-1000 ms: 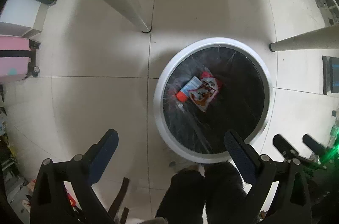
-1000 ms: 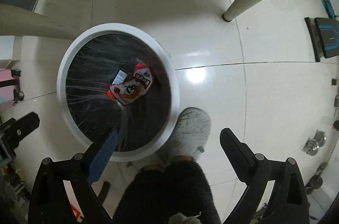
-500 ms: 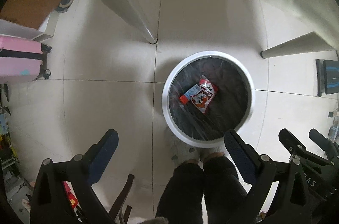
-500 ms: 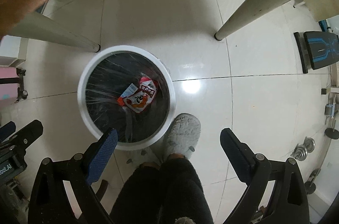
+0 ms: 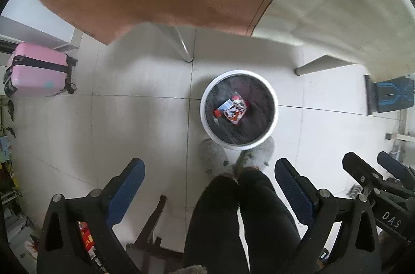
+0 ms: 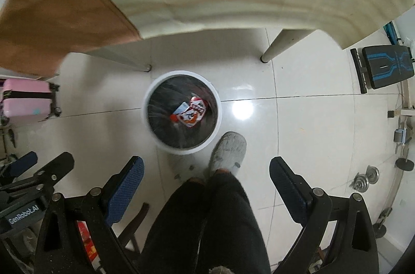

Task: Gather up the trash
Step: 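Grasp the long white box with the left tool while the right tool grasps the medicine box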

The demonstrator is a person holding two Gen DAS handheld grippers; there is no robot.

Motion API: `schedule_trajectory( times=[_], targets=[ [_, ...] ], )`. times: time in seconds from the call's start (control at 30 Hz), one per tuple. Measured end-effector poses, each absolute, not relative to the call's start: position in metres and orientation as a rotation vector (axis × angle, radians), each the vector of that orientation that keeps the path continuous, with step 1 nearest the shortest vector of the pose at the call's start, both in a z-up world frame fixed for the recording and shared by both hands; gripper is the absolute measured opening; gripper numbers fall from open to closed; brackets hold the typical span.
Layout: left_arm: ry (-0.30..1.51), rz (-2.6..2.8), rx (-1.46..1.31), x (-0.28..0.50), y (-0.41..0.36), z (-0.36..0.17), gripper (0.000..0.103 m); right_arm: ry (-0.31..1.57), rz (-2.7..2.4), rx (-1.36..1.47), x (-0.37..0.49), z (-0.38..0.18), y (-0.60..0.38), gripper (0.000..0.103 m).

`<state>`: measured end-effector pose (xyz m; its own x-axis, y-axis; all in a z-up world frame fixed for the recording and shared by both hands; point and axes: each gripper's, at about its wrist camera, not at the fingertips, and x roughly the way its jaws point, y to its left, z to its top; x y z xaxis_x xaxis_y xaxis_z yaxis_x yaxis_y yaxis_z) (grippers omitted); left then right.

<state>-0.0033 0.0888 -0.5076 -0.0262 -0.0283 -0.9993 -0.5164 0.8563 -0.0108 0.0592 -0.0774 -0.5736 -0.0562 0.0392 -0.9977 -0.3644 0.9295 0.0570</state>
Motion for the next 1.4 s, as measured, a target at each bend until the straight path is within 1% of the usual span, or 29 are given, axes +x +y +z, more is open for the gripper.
schedule_trajectory(
  times=[0.17,0.3,0.43,0.57,0.67,0.77,0.87,1.0,1.03,1.07,1.13,1.17,1.2,1.23,1.3,1.4],
  targets=[
    [1.493,0.407,-0.432,0.002,0.090,-0.438,0.102,1.581,0.346,-0.197,0.058,-0.496,-0.080,0.099],
    [1.391,0.399,-0.357,0.029,0.095,-0.381,0.102,1.533,0.334,-0.097,0.075,-0.428,-0.090,0.099],
    [1.272,0.356,-0.189,0.083,0.093,-0.330,0.102,1.448,0.308,-0.006,0.114,-0.368,-0.110,0.099],
    [1.222,0.263,0.036,0.154,0.077,-0.307,0.102,1.391,0.254,0.024,0.161,-0.331,-0.133,0.099],
    [1.209,0.188,0.213,0.210,0.057,-0.307,0.102,1.380,0.209,0.029,0.203,-0.321,-0.151,0.099],
    [1.235,0.106,0.335,0.259,0.046,-0.313,0.102,1.388,0.174,0.041,0.248,-0.326,-0.169,0.099],
    [1.300,0.001,0.443,0.321,0.026,-0.341,0.101,1.414,0.155,0.047,0.289,-0.346,-0.181,0.099],
    [1.400,-0.105,0.522,0.375,0.006,-0.374,0.101,1.459,0.143,0.042,0.349,-0.375,-0.188,0.099],
    [1.433,-0.134,0.551,0.391,0.002,-0.390,0.101,1.474,0.143,0.045,0.365,-0.382,-0.191,0.099],
    [1.450,-0.148,0.561,0.396,0.000,-0.398,0.098,1.482,0.142,0.044,0.377,-0.387,-0.192,0.099],
    [1.494,-0.179,0.575,0.415,-0.002,-0.418,0.090,1.506,0.136,0.036,0.403,-0.400,-0.197,0.099],
    [1.515,-0.185,0.571,0.422,-0.002,-0.427,0.075,1.515,0.137,0.034,0.414,-0.405,-0.200,0.099],
    [1.532,-0.188,0.559,0.425,-0.001,-0.431,0.058,1.525,0.136,0.031,0.423,-0.409,-0.202,0.099],
    [1.527,-0.177,0.553,0.427,0.000,-0.432,0.058,1.535,0.138,0.026,0.432,-0.413,-0.204,0.099],
    [1.521,-0.174,0.515,0.426,0.002,-0.430,0.052,1.549,0.150,0.016,0.447,-0.418,-0.205,0.099],
    [1.538,-0.118,0.353,0.413,0.017,-0.424,0.051,1.570,0.189,-0.032,0.466,-0.421,-0.200,0.099]
  ],
)
